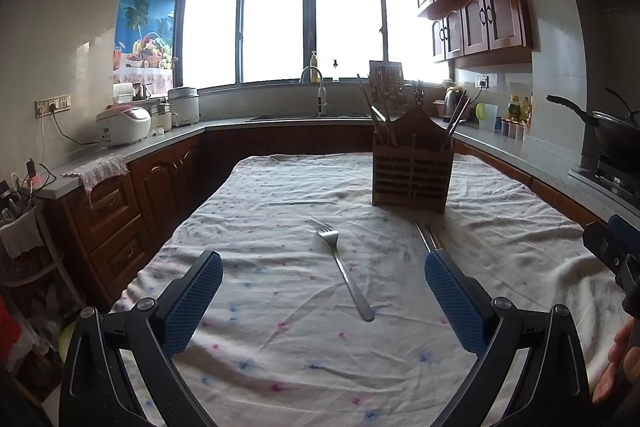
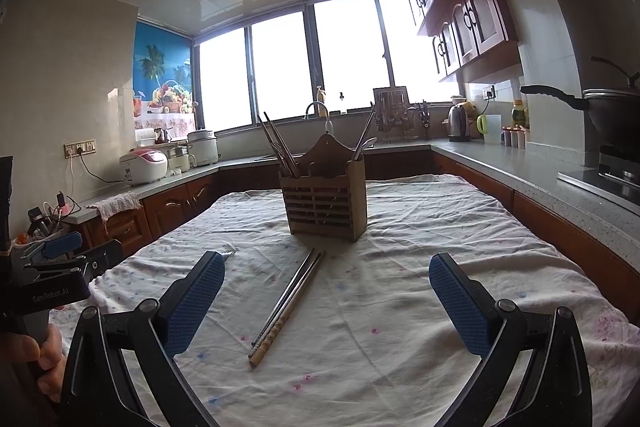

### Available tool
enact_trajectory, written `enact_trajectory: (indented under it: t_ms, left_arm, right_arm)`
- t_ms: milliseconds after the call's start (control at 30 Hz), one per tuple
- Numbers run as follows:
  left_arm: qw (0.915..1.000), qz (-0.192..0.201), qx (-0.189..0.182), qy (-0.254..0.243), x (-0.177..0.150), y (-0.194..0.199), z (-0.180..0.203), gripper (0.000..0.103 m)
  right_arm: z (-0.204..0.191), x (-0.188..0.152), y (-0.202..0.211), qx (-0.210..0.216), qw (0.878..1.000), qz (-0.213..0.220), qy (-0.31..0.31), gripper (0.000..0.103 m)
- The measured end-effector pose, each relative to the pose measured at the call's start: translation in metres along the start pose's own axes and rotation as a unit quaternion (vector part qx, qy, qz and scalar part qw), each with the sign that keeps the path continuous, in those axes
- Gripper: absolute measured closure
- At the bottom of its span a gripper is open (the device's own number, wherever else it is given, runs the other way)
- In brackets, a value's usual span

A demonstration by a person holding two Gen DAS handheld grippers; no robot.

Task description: Organize utensils

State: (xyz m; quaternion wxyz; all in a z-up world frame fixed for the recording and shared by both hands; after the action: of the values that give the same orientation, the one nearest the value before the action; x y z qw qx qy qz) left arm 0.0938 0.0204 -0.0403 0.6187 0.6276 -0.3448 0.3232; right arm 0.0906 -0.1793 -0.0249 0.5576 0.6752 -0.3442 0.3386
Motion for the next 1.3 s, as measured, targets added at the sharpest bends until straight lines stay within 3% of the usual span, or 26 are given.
enact_trajectory:
  t_ms: [1300]
  left_arm:
    - [0.9999,0.004,-0.002,-0.011,-0.0023,0.0047,0.0081,0.001]
  right_arm:
    - [0.0021,0.0038,0.0061,-0.001,1.000,0.008,-0.008,0.000]
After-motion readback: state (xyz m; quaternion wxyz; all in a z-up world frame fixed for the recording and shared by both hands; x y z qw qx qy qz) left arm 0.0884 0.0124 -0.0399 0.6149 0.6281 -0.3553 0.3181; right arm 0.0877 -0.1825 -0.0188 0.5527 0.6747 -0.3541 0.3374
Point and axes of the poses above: each gripper's, at about its wrist camera, not at the fingertips, and y roughly against the way its jaws point, z to its right, x to its top, the point moved 6 cm from there along -y, roughly the way its jaws point, and after that the axes turned 13 degrees about -z, right-handed, at the moved point
